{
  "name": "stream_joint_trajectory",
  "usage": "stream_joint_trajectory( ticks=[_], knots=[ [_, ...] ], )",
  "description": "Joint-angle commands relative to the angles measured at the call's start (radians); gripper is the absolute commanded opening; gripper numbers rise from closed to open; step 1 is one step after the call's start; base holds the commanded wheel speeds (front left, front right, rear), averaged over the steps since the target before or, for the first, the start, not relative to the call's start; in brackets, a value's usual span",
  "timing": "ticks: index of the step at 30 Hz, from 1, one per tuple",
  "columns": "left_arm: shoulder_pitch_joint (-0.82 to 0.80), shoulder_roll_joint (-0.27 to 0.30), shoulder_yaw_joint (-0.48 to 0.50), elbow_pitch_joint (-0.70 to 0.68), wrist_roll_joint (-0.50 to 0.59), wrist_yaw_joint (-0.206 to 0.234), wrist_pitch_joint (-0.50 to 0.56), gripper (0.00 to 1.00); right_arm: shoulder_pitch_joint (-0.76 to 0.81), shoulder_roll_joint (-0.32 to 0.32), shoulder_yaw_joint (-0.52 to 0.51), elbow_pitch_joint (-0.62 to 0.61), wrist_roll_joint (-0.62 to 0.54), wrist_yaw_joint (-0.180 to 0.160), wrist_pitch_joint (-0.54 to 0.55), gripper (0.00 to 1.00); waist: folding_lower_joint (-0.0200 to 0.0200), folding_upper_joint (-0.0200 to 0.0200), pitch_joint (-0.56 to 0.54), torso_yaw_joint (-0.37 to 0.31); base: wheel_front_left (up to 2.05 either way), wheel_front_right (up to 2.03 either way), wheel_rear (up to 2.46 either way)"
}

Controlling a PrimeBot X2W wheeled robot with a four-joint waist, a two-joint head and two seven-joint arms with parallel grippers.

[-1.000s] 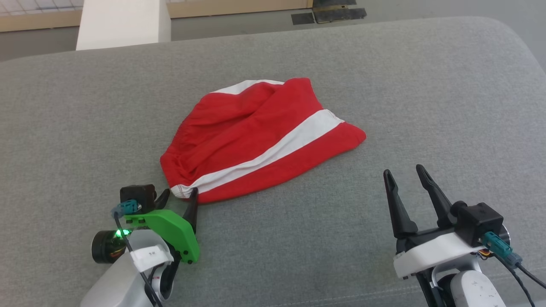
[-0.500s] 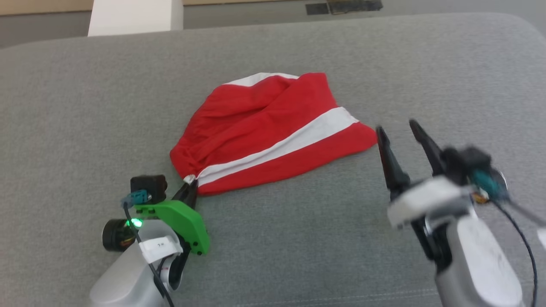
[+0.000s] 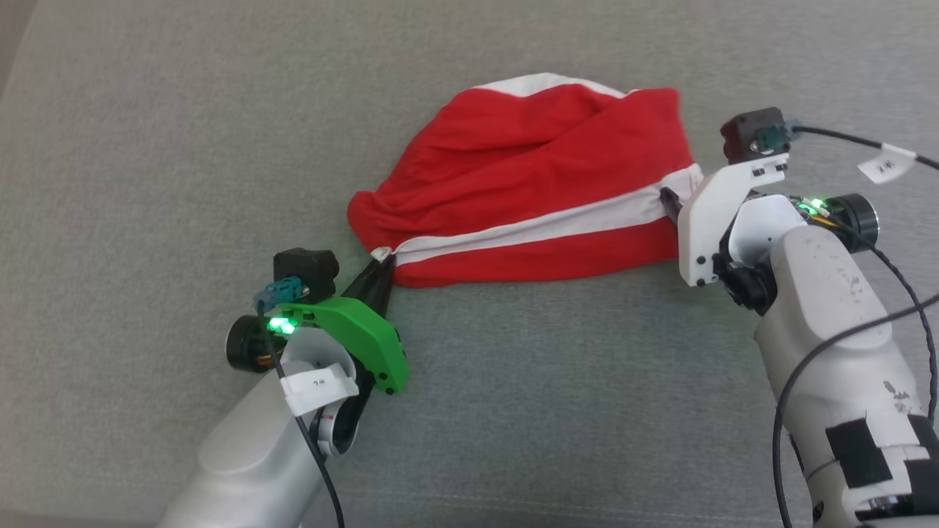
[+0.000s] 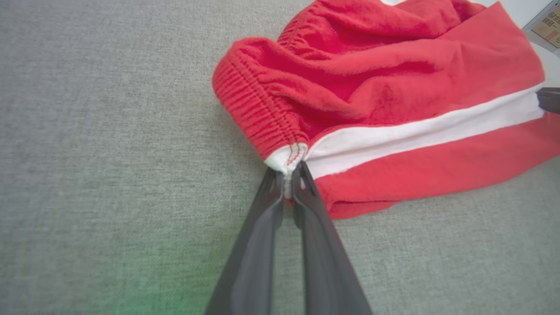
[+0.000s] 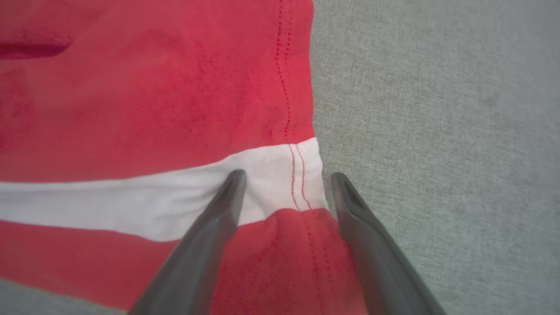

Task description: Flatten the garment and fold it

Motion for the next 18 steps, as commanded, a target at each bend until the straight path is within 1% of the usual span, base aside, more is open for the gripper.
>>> stream_joint_trajectory(
  ticks=[1, 3, 4, 5, 6, 7, 8, 12, 15, 18],
  knots=[
    [-0.018, -0.004, -0.002, 0.008, 0.009, -0.007, -0.007, 0.00, -0.023, 0.000, -0.006, 0.024, -0.024, -0.002, 0.021, 1.00, 0.0000, 0.0000, 0.040, 0.040, 0.00, 0.00, 0.00],
    [-0.024, -0.008, -0.003, 0.014, 0.009, -0.011, -0.012, 0.00, -0.037, 0.000, -0.013, 0.055, -0.049, -0.002, 0.052, 1.00, 0.0000, 0.0000, 0.043, 0.046, 0.00, 0.00, 0.00],
    [-0.025, -0.009, -0.004, 0.017, 0.008, -0.013, -0.015, 0.00, -0.043, 0.000, -0.018, 0.067, -0.062, -0.002, 0.063, 0.96, 0.0000, 0.0000, 0.044, 0.047, 0.00, 0.00, 0.00],
    [-0.026, -0.009, -0.004, 0.020, 0.008, -0.014, -0.017, 0.00, -0.046, 0.000, -0.024, 0.070, -0.071, -0.002, 0.061, 0.73, 0.0000, 0.0000, 0.043, 0.048, 0.00, 0.00, 0.00],
    [-0.026, -0.010, -0.004, 0.023, 0.008, -0.014, -0.019, 0.00, -0.048, 0.000, -0.029, 0.067, -0.080, -0.002, 0.051, 0.41, 0.0000, 0.0000, 0.041, 0.048, 0.00, 0.00, 0.00],
    [-0.025, -0.009, -0.004, 0.025, 0.007, -0.015, -0.021, 0.00, -0.046, 0.000, -0.032, 0.066, -0.084, -0.002, 0.042, 0.28, 0.0000, 0.0000, 0.039, 0.047, 0.00, 0.00, 0.00],
    [-0.023, -0.009, -0.004, 0.027, 0.006, -0.015, -0.023, 0.00, -0.041, 0.000, -0.033, 0.066, -0.084, -0.002, 0.030, 0.00, 0.0000, 0.0000, 0.035, 0.045, 0.00, 0.00, 0.00],
    [-0.012, -0.003, -0.002, 0.035, 0.001, -0.015, -0.028, 0.00, -0.010, 0.000, -0.046, 0.042, -0.077, -0.002, -0.058, 0.00, 0.0000, 0.0000, 0.011, 0.030, 0.00, 0.00, 0.00],
    [0.001, 0.004, -0.001, 0.036, -0.004, -0.015, -0.031, 0.00, 0.028, 0.000, -0.027, 0.024, -0.037, -0.002, -0.125, 0.00, 0.0000, 0.0000, -0.017, 0.012, 0.00, 0.00, 0.00],
    [0.016, 0.012, 0.003, 0.025, -0.010, -0.014, -0.038, 0.00, 0.080, 0.000, 0.013, -0.015, 0.033, -0.002, -0.184, 0.00, 0.0000, 0.0000, -0.050, -0.009, 0.00, 0.00, 0.00]
  ],
)
